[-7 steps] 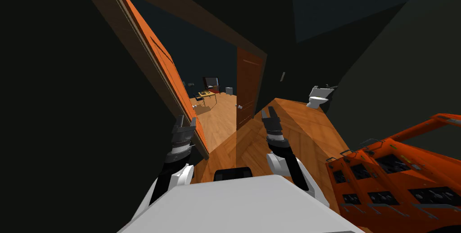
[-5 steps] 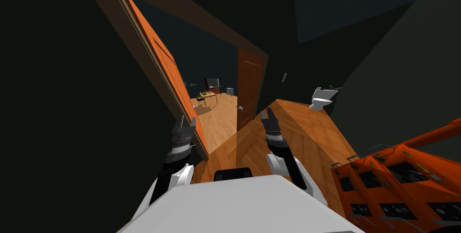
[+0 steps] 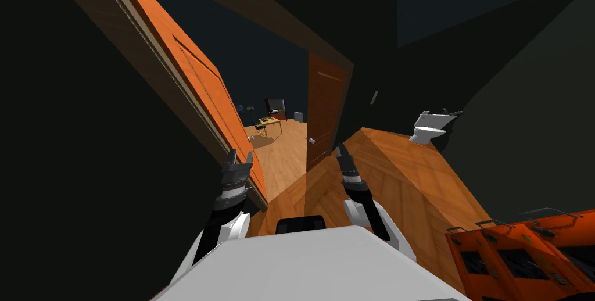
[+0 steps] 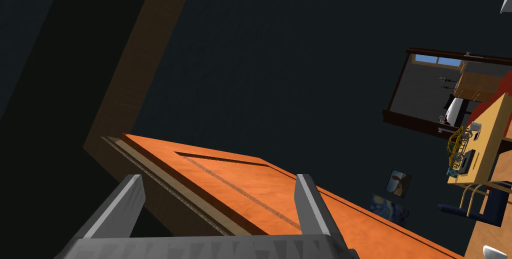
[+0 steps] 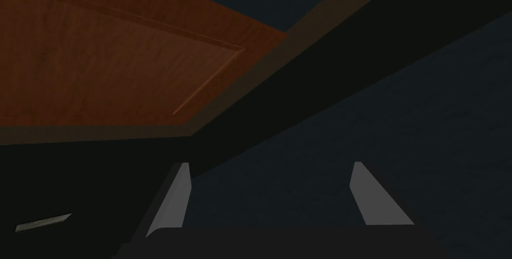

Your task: Push the door open

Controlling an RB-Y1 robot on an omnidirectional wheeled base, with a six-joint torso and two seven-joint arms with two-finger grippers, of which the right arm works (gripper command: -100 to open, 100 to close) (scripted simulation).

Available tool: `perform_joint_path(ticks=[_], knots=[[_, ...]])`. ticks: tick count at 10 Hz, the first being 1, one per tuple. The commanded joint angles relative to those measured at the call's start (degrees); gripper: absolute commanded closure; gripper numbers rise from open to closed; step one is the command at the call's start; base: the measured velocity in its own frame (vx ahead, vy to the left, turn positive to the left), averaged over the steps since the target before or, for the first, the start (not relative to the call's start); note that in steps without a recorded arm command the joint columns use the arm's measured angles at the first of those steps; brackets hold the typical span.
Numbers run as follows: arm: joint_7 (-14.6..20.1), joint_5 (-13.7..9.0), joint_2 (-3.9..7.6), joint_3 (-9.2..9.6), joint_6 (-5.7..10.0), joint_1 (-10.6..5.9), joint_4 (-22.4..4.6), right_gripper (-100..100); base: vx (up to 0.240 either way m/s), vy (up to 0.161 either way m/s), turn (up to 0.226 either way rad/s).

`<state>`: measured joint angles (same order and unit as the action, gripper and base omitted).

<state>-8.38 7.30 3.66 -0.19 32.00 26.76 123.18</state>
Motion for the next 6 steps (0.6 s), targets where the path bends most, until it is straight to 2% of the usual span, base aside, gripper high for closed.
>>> perform_joint_path(ticks=[1,6], knots=[[-1.7,1.0,0.05,-0.24,0.53,-0.36,-1.8,-100,0.085,-0.050,0.057],[-7.1,4.0,0.41,-1.42,2.52,-1.24,-7.8,-100,0.088,-0.063,0.073]])
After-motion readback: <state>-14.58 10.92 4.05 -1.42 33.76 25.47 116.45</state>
